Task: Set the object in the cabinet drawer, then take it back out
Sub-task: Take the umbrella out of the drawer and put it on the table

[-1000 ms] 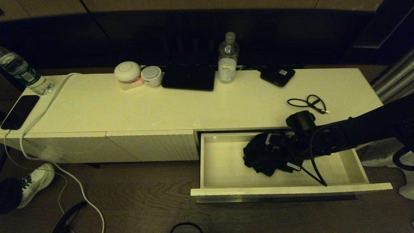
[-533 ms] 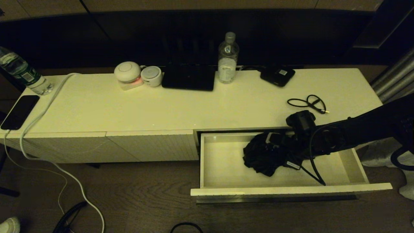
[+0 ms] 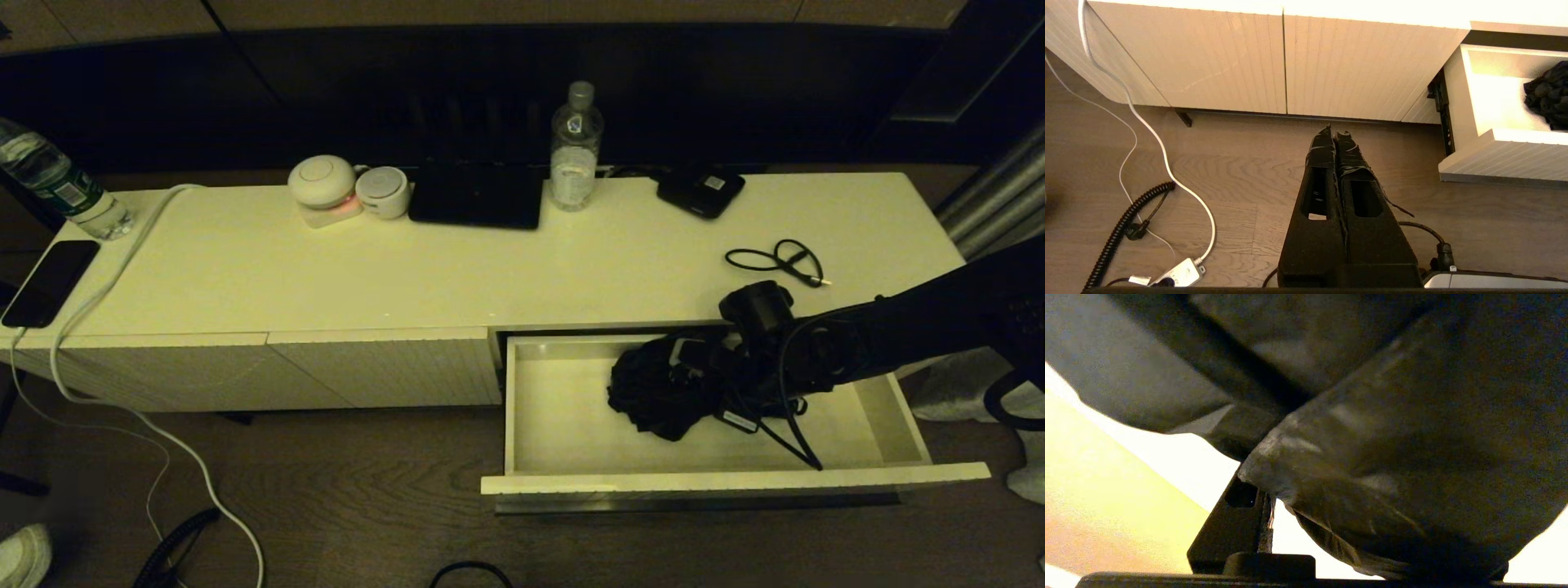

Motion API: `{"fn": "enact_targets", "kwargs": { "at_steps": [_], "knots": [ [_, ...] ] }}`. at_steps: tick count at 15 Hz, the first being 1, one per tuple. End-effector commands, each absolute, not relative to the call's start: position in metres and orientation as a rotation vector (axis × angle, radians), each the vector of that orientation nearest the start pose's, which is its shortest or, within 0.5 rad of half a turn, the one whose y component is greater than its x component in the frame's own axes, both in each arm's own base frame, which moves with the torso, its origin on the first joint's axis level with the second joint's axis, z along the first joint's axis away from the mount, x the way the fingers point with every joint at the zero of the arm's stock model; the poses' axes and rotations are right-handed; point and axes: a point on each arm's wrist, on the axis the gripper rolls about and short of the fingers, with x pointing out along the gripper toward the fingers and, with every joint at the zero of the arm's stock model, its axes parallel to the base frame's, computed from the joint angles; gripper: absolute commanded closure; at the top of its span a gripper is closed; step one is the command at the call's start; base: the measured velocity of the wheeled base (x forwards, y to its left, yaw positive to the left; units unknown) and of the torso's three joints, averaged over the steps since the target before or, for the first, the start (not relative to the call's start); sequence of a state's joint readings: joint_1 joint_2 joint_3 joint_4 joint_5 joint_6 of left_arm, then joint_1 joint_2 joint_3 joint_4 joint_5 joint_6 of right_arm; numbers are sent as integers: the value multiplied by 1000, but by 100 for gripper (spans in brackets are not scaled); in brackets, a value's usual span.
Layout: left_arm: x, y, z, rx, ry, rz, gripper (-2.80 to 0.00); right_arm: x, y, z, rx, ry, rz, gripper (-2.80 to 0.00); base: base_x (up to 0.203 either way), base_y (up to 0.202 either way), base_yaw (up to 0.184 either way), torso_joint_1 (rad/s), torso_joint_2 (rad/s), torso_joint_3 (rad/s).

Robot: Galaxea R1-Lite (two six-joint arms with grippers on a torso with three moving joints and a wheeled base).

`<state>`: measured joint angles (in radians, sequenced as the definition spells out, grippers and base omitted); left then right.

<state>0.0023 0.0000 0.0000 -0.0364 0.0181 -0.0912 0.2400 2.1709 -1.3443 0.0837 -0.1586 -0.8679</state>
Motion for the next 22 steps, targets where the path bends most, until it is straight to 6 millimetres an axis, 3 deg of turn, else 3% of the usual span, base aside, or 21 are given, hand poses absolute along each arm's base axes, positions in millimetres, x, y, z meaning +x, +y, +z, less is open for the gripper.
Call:
{"fn": "enact_targets", "kwargs": {
  "at_steps": [1,9,15,22],
  "knots": [
    [-23,0,79,-92,-39,20,0,391,94,93,-993,807,469,0,0,0,0,0,0,0],
    [-23,0,79,-92,-39,20,0,347,92,131,-997,736,508,0,0,0,0,0,0,0],
    [-23,0,79,-92,-39,20,0,336,90,142,-978,702,532,0,0,0,0,0,0,0],
    [-23,0,79,-92,-39,20,0,299,89,198,-1000,529,496,0,0,0,0,0,0,0]
  ]
}}
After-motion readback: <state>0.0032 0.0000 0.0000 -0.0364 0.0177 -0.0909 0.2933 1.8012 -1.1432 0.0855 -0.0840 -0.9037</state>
